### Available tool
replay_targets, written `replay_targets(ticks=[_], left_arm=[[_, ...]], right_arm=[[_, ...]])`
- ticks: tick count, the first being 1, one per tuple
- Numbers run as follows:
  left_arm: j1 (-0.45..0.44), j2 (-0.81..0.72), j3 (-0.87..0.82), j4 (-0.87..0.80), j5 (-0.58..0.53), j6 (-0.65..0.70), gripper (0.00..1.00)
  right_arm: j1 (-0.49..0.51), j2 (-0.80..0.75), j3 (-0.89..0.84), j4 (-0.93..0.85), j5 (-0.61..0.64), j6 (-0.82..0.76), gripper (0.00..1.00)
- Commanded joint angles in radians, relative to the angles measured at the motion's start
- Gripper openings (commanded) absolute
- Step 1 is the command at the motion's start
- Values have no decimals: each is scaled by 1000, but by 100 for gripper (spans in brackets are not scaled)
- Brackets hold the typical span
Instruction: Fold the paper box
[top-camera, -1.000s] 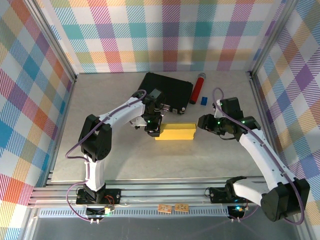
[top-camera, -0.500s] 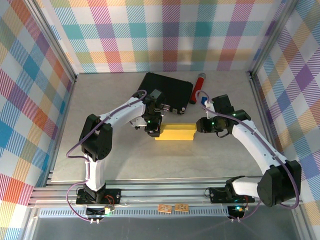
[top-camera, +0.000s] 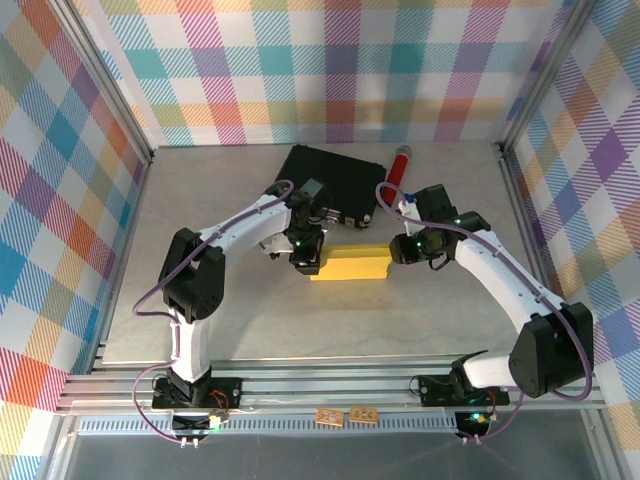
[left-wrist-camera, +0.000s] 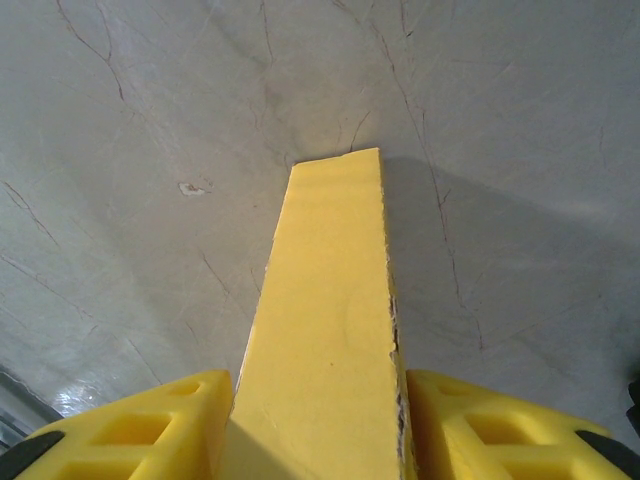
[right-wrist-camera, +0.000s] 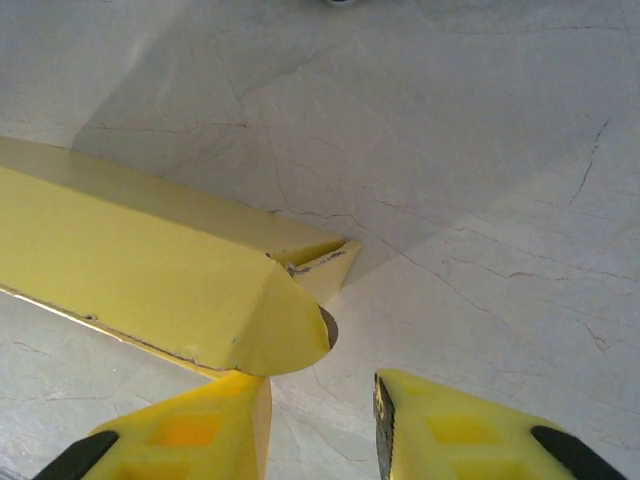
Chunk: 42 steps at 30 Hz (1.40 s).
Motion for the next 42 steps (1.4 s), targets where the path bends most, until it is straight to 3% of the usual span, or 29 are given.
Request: replay_targets(ticks=[1,5,12,26,36,42], left_arm=[[1,17,18,-35,19,-197,47],[3,16,17,-32,16,-198,47],[2,20,23,-30,18,-196,47],[4,20,23,-26,22,-191,47],[5,18,23,-25,24,-187,50],[5,18,23,-20,25,-184,53]], right_arm=[[10,3,33,11,0,-32,34],[15,-26,35,22,2,-32,40],[15,-9,32,24,-22,-51,40],[16,36,72,35,-11,-65,23],[16,45,90,11,-19,-105,4],[16,42,103,1,-14,-105,0]])
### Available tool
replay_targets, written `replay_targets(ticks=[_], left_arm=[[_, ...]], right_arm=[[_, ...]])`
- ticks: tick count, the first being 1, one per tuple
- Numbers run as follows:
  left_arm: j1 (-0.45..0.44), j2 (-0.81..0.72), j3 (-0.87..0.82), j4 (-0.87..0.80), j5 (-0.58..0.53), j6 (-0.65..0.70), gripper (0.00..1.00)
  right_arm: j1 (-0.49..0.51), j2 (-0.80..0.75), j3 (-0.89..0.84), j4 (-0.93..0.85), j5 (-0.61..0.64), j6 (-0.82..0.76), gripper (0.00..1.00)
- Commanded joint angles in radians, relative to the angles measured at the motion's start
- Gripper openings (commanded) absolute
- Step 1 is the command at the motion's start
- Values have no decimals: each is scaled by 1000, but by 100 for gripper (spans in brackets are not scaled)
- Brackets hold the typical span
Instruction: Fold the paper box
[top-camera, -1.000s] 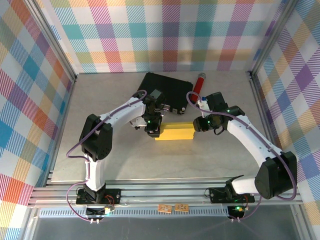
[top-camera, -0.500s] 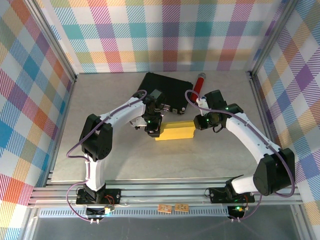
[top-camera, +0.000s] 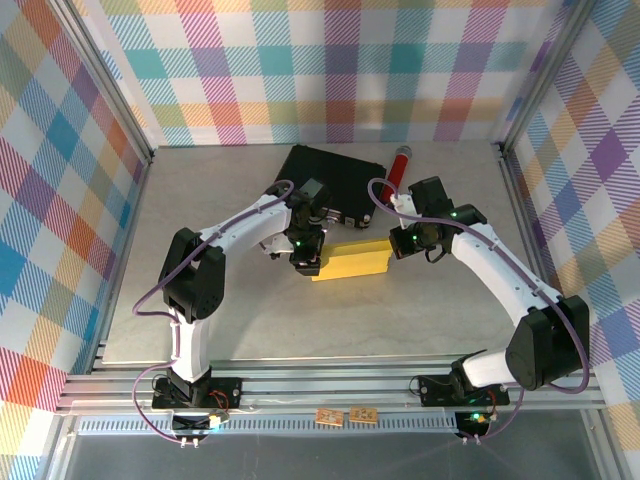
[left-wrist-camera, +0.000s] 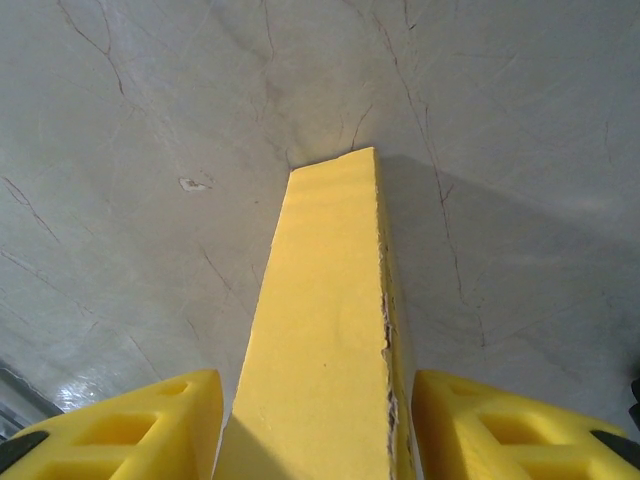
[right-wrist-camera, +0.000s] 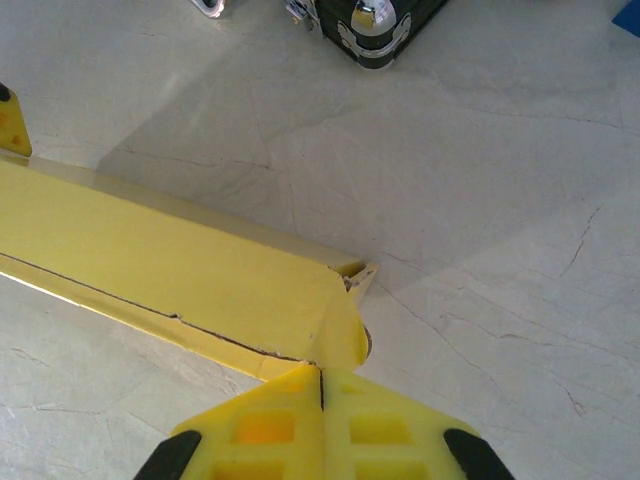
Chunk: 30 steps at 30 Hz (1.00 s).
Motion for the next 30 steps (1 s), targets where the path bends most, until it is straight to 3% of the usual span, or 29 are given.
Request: replay_targets(ticks=[1,30], left_arm=[[5,16,22,-21,18,-182,54],[10,20,17,-10,28,-167,61]], right_arm=[[6,9,42,-23,-18,-23,0],[4,138,218,-257,-145,114,0]])
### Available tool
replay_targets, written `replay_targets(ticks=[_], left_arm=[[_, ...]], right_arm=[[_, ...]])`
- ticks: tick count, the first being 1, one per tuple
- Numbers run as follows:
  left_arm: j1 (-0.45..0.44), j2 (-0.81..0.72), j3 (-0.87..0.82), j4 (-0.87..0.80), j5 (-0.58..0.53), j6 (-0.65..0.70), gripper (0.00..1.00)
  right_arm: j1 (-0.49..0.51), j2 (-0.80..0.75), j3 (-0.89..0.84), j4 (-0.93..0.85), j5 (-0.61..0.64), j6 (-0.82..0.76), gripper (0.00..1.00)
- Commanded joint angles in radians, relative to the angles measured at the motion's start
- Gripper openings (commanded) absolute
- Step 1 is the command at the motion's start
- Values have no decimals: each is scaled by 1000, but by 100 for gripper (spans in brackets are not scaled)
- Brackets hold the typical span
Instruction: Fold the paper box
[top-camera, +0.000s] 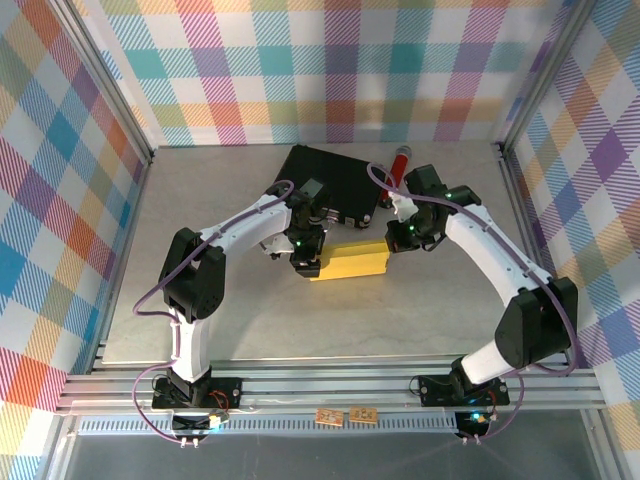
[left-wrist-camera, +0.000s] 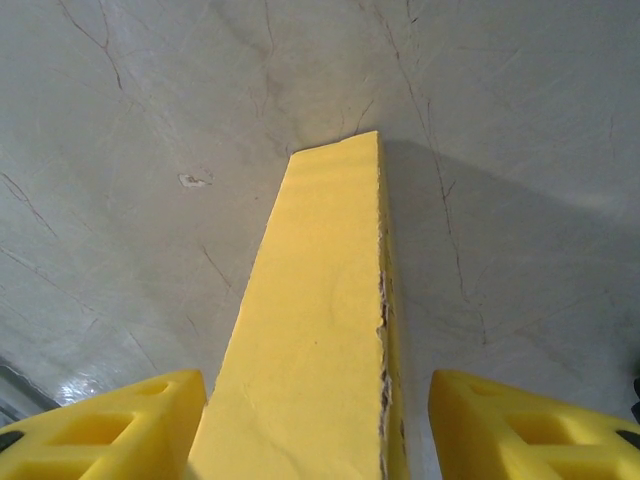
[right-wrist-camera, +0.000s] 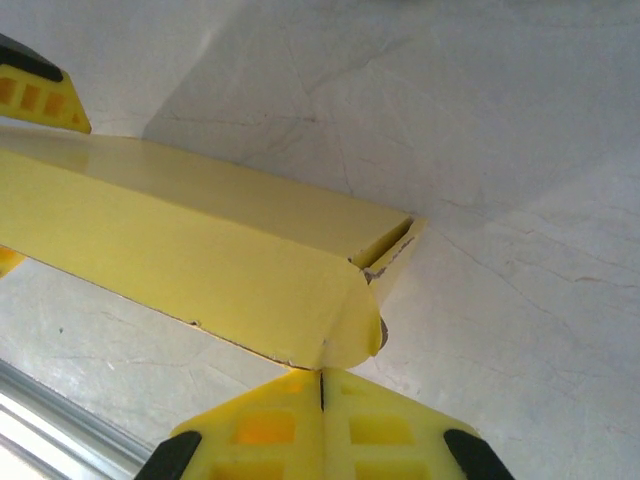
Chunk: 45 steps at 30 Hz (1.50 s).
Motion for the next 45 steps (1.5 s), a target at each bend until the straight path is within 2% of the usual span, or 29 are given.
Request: replay_targets(ticks=[1,12,15,18,20,23,28,33,40,45], left_arm=[[10,19,17,-11,20,-165,63],[15,20,20,-17,22,-153,64],[17,22,23,-19,20,-151,64],[19,23,26,-23,21,-148,64],[20,23,28,-24,20,-148,64],[20,26,30,-25,24,-145,64],[22,27,35,-29,22,-144,64],[22,39,55,-37,28,-137,64],[22,47,68,-42,28,-134,64],[24,49,69,-41,30,-133,64]], right_arm=[[4,17,49,-47,-42,27,0],[3,-4,52,-44,-32,-7,2],[3,-77,-18,35,-10,-47,30],[-1,-214,-175,222,10,-102,45],[-13,-285,-283,354,-20,-170,52],[-28,-305,-374,468,-65,-249,50],[-52,-256,-403,512,-111,-359,44],[-65,-226,-405,554,-70,-375,41],[-86,-219,-406,552,-74,-384,41],[-88,-177,-379,529,-118,-382,27]])
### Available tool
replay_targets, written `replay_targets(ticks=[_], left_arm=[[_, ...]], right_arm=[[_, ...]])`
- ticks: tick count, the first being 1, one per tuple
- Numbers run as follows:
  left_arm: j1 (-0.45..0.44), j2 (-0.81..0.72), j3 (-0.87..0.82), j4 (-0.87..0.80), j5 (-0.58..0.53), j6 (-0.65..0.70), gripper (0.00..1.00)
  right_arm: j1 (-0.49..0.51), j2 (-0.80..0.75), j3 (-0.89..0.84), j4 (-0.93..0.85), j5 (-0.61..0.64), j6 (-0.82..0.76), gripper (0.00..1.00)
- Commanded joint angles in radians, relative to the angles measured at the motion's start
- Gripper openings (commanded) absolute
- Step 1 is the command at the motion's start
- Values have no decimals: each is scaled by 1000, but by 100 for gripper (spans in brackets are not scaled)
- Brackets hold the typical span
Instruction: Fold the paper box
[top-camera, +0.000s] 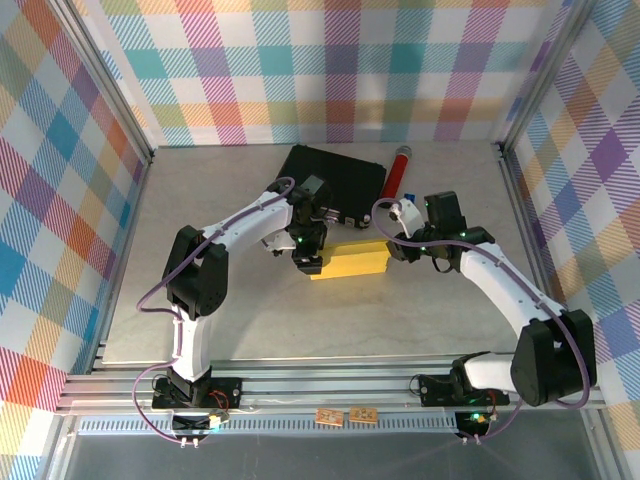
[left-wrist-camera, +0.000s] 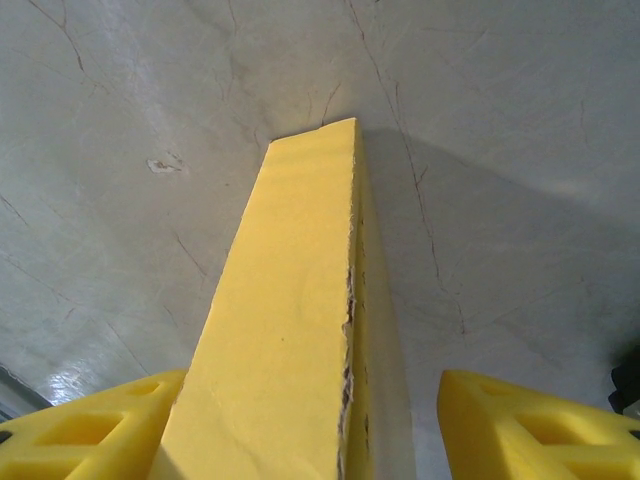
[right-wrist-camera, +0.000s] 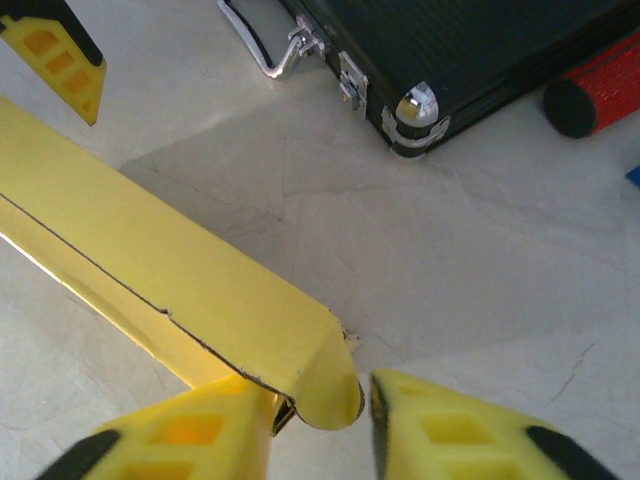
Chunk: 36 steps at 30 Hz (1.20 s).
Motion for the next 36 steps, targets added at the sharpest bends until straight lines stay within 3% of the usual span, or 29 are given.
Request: replay_targets(ticks=[1,15,36], left_arm=[[12,20,25,-38,19,-132,64],[18,23,29,-37,23,-127,64],[24,43,38,-27,34,-121,63]], right_arm=[[-7,35,30,-2,-54,-18,25],[-8,89,124,-90,-106,9,0],[-7,190,288,-295,-167,107,0]])
